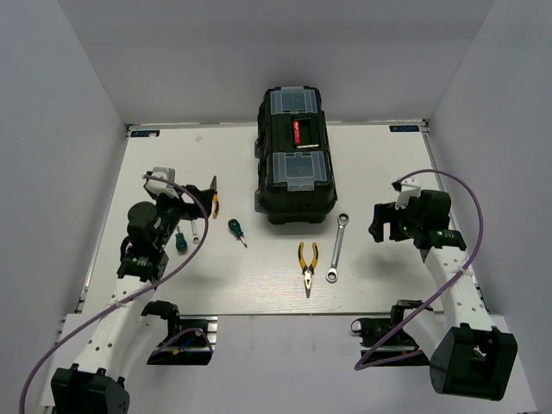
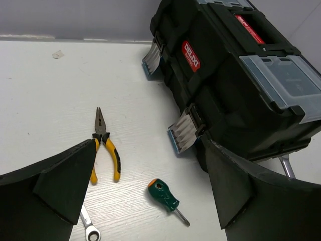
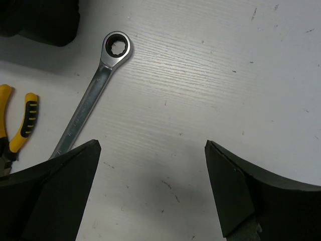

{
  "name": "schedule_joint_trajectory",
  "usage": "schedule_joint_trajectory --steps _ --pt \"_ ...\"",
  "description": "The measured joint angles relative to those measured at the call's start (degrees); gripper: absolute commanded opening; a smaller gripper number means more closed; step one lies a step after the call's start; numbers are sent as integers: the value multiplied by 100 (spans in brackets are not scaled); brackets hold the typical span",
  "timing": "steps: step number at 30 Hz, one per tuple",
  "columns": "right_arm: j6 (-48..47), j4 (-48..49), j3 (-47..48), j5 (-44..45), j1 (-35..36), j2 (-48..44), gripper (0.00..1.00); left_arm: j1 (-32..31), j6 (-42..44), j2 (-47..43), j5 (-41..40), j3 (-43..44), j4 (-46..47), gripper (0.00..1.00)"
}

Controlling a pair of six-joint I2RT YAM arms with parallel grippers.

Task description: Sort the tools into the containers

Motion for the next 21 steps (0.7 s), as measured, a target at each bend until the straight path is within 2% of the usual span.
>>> schedule_joint_trajectory --steps 5,11,12,14,15,16,17,18,19,21 --pt "-2 0 0 -96 0 -17 91 0 -44 466 138 339 -164 100" --pt "-188 -4 -2 -380 0 -197 91 0 -107 575 291 354 -275 100" --pt "-286 -7 -2 -463 0 -223 87 0 -118 575 304 354 -275 97" --pt "-466 -9 -7 -625 2 -240 71 0 -155 586 334 354 -273 81" --pt "-549 -15 -4 -695 4 -225 47 0 -173 599 350 354 -271 71" --pt "-632 -26 4 -765 7 -188 29 0 -179 610 380 354 -267 59" --pt "-688 -63 39 -826 9 -118 10 0 -197 651 407 356 -267 27" --pt "-726 -127 107 -870 17 -26 0 0 -221 695 435 356 -271 9" --pt "-728 -227 227 -894 39 101 0 0 -229 743 452 358 -269 0" --pt "-763 -365 564 -896 92 361 0 0 -221 874 529 402 -278 0"
